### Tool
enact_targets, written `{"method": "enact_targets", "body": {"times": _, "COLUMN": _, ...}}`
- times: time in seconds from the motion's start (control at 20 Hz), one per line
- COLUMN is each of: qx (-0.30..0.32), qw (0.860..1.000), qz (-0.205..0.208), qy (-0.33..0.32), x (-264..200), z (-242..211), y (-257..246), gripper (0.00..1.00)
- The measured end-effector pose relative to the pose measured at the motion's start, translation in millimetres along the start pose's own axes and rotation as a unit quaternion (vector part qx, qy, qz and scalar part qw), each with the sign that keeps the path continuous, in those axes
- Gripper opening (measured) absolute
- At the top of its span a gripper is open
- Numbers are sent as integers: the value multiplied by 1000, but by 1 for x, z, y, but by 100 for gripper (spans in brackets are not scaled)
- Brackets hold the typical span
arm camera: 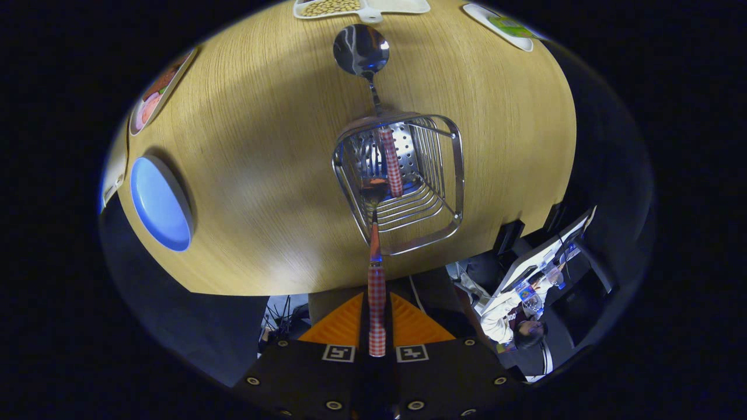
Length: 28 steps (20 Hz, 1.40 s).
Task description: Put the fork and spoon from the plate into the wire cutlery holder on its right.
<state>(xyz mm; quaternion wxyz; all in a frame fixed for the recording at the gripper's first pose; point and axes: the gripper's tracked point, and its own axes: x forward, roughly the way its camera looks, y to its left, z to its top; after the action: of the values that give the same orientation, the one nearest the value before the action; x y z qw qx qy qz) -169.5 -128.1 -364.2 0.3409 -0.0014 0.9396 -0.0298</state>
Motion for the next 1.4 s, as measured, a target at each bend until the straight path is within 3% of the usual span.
{"method": "enact_targets", "body": {"times": 0.15, "qx": -4, "qw": 1000, "qz": -11, "qy": -7, "x": -3, "z": -1, "y": -4, "gripper": 20}}
{"method": "enact_targets", "body": {"times": 0.3, "qx": 4, "qw": 999, "qz": -23, "qy": -27, "x": -11, "z": 3, "y": -7, "gripper": 47}}
{"method": "enact_targets", "body": {"times": 0.7, "qx": 18, "qw": 994, "qz": -42, "qy": -102, "x": -26, "z": -9, "y": -8, "gripper": 64}}
{"method": "enact_targets", "body": {"times": 0.95, "qx": 24, "qw": 981, "qz": -39, "qy": -188, "x": -42, "z": -16, "y": -3, "gripper": 92}}
{"method": "enact_targets", "body": {"times": 1.15, "qx": 17, "qw": 952, "qz": 4, "qy": -306, "x": -70, "z": -17, "y": 10, "gripper": 99}}
{"method": "enact_targets", "body": {"times": 1.4, "qx": -14, "qw": 888, "qz": 53, "qy": -457, "x": -115, "z": -23, "y": 19, "gripper": 99}}
